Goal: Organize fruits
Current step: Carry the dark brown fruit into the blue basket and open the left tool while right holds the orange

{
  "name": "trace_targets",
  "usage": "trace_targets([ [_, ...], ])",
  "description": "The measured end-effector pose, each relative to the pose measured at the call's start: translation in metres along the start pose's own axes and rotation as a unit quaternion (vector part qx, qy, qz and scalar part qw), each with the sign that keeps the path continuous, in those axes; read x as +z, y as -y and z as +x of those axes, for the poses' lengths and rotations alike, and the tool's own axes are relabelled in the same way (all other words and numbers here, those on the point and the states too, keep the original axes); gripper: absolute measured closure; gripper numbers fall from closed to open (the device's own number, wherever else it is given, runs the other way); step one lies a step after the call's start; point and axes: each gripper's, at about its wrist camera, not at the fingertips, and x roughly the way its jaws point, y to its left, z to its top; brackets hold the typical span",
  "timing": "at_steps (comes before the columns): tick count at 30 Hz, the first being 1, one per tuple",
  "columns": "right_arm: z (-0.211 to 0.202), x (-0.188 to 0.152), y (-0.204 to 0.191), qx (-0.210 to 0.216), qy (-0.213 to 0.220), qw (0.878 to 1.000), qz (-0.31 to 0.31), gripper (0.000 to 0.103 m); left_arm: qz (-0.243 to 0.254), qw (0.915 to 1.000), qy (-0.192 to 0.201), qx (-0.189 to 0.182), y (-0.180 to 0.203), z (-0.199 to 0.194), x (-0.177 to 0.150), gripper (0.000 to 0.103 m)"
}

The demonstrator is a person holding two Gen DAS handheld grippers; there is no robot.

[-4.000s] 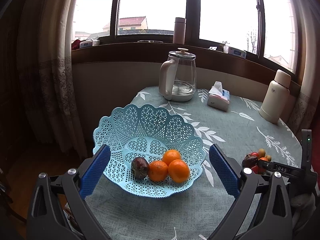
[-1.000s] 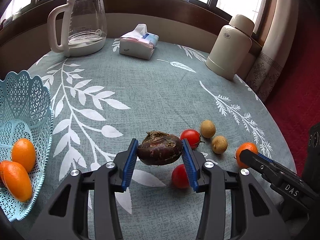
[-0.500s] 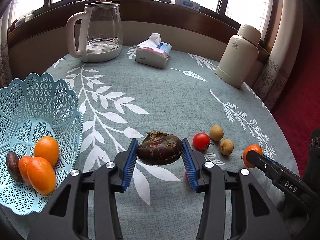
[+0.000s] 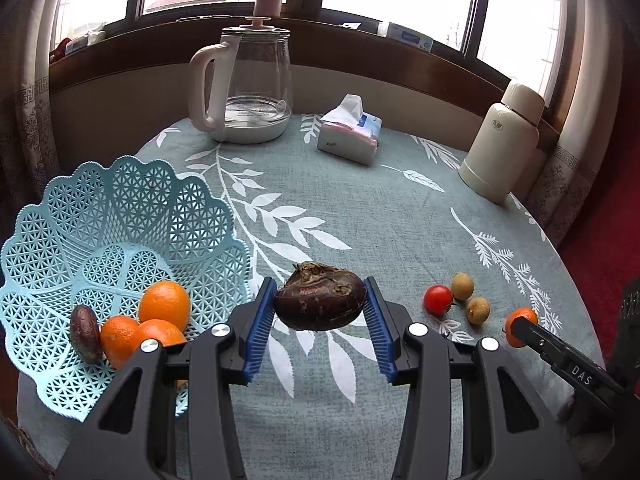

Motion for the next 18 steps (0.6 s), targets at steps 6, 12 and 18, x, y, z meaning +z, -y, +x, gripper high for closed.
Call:
trace_targets([
  [6,0.0,0.0,0.0,0.0,0.0,1.0,0.0,0.063,-0.018,0.9994,0.015,0.026,-0.026,-0.014,0.005,0.058],
  [12,0.001,0.0,0.0,0.0,0.0,1.0,0.0,0.063,-0.037,0.9976,0.025,0.053,-0.053,-0.025,0.008,0.058],
  [18,0.001,-0.001,0.0,-0.001,0.0,1.0,-0.001,0.063,-0.047,0.9957,0.027,0.075,-0.074,-0.028,0.009,0.058],
])
